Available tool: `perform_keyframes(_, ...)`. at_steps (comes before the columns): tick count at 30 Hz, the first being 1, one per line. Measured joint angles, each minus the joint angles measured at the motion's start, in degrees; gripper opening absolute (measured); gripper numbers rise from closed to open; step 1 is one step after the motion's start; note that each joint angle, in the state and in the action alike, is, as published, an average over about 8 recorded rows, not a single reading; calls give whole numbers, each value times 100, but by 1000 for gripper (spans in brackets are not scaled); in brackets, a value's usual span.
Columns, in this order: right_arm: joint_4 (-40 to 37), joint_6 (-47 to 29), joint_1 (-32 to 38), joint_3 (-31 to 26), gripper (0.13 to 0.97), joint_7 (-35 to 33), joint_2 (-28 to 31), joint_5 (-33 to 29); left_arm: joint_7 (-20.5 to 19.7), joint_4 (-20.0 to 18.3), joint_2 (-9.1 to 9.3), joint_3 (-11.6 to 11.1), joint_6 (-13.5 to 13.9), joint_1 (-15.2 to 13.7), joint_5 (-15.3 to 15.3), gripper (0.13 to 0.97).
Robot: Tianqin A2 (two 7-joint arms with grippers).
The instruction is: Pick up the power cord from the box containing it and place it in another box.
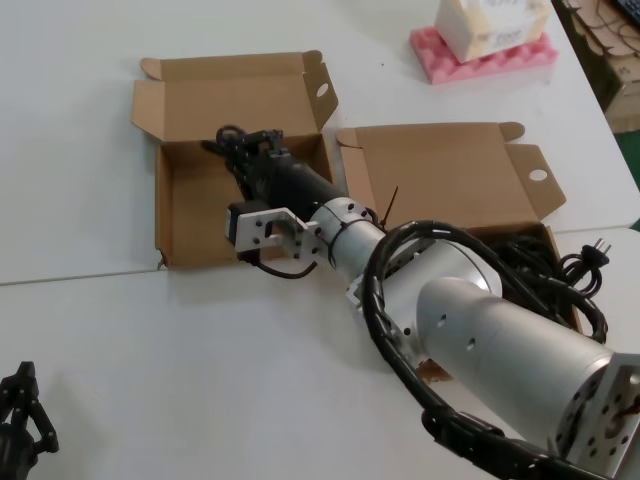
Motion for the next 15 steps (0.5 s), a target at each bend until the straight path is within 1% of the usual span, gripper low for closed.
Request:
perform_keyframes(2, 12, -66, 0, 0, 187, 0, -1, 58, 0, 0, 0, 0, 0, 0, 0, 163)
perform_keyframes(10, 111, -238, -34, -1, 280, 0, 15, 222, 0, 0, 0, 0, 0, 0, 0, 163)
perform_keyframes(14, 421, -237, 4, -1, 280, 0, 169, 498, 0, 0, 0, 0, 0, 0, 0, 163)
perform_keyframes(15, 571, -223, 23, -1, 299, 0, 253, 624, 0, 0, 0, 0, 0, 0, 0, 163)
